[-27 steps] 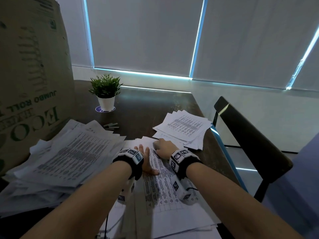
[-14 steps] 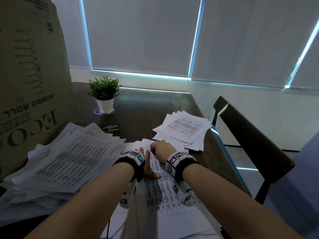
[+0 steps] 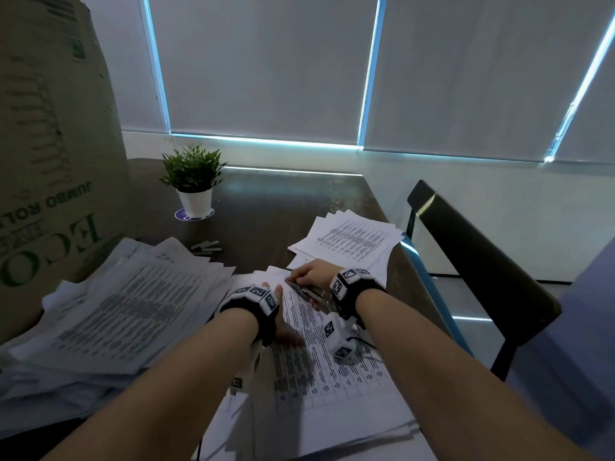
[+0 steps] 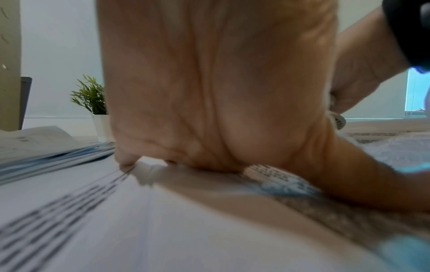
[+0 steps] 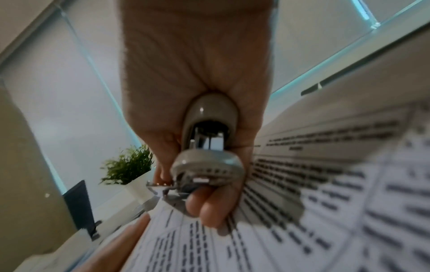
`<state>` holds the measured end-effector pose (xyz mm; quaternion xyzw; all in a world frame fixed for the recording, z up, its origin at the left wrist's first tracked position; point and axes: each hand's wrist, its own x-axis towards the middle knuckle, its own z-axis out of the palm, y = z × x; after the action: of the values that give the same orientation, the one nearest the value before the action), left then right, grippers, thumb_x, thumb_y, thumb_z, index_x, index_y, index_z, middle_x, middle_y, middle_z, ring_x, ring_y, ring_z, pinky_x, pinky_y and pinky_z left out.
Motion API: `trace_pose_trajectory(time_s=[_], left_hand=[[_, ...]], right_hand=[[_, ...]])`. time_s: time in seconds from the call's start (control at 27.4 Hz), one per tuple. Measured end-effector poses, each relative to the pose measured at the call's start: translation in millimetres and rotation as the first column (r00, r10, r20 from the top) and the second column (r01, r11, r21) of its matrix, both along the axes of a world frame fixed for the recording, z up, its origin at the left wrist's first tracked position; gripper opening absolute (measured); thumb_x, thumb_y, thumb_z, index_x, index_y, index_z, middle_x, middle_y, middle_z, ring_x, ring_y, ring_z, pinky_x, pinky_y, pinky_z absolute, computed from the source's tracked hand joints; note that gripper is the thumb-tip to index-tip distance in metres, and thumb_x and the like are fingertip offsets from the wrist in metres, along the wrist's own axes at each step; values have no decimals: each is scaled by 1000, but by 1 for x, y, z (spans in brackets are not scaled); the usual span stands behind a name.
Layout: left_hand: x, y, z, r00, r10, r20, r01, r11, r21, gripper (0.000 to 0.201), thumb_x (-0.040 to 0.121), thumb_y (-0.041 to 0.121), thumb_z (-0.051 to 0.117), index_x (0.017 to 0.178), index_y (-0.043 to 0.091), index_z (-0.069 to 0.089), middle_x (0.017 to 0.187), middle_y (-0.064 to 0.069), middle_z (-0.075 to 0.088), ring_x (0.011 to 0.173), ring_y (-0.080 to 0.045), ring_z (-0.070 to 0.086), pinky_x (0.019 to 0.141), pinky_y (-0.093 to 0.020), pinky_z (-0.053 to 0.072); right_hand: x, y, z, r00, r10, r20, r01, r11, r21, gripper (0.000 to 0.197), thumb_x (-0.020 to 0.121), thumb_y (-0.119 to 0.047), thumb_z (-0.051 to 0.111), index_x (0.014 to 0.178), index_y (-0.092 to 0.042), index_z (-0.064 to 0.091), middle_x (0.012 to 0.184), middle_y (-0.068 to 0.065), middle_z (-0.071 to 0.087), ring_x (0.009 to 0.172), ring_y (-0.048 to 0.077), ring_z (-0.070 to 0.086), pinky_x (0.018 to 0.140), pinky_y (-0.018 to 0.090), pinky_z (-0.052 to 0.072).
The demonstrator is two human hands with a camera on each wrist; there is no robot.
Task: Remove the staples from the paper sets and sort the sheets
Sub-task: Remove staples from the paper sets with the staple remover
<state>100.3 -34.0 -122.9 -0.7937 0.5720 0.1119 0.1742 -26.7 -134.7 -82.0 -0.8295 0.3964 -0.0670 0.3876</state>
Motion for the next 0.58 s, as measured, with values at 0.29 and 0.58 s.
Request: trace_pose_trajectory(time_s=[0.29, 0.58], left_hand=[[-9, 9, 8, 999, 35, 4, -35, 999, -11, 144, 40, 96, 52, 151, 28, -10, 159, -11, -13, 145, -38, 14, 114, -51, 24], [-32, 9, 19, 980, -198, -10, 198, 980, -14, 89, 63, 57, 79, 134, 48, 26, 140, -6, 35, 119, -36, 48, 92, -48, 47]], right_hand=[[-22, 21, -18, 842, -403, 359, 216, 861, 460, 28, 103, -7, 44, 114, -12, 68, 79, 16, 54, 55, 27, 56, 51, 35, 55], [-68, 36, 8, 973, -233, 3, 232, 969, -80, 32, 98, -1, 50, 123, -8, 68, 122, 8, 68, 81, 12, 57, 67, 14, 51]])
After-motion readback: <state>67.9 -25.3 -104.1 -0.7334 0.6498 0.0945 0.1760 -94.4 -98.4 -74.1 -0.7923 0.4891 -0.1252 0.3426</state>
